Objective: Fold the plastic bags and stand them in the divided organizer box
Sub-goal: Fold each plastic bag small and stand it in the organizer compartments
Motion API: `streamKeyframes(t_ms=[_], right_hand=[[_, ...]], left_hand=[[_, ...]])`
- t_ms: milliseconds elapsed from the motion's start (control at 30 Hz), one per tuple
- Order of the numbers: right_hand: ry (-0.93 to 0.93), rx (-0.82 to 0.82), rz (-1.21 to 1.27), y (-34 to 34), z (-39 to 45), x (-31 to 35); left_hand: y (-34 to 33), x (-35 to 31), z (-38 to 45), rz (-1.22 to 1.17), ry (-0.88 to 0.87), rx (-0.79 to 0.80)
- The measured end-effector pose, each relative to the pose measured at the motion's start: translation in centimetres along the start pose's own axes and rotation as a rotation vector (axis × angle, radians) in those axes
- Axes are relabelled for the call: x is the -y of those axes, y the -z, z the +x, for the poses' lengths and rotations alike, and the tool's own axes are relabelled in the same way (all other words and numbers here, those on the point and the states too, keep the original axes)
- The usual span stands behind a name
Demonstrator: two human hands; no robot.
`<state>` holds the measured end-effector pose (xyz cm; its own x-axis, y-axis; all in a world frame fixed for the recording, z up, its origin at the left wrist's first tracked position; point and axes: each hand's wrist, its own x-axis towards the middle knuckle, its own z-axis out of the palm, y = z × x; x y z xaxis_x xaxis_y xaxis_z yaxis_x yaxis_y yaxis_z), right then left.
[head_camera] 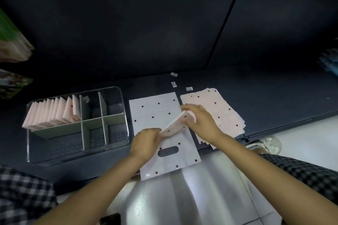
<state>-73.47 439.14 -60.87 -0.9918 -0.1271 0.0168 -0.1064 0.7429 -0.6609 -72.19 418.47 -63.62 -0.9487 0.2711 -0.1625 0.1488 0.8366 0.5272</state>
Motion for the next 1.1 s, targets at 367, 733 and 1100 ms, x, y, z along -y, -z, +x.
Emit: streamKeyframes(t_ms=[367, 733, 1100], right_hand=[[0.131, -0.143, 0.076, -3.0, -4.6, 10.0], [0.000, -0.049, 0.318, -2.8, -2.3, 14.8], [0.011, 0.248, 0.281, -2.9, 1.9, 18.0]], left_hand=[[10.1, -0.2, -4.2, -0.983, 0.226, 0.222], [13.0, 1.7, -5.7, -0.827, -0.028, 0.001], [15.8, 4.8, -4.3, -0.711, -0.048, -0.249]])
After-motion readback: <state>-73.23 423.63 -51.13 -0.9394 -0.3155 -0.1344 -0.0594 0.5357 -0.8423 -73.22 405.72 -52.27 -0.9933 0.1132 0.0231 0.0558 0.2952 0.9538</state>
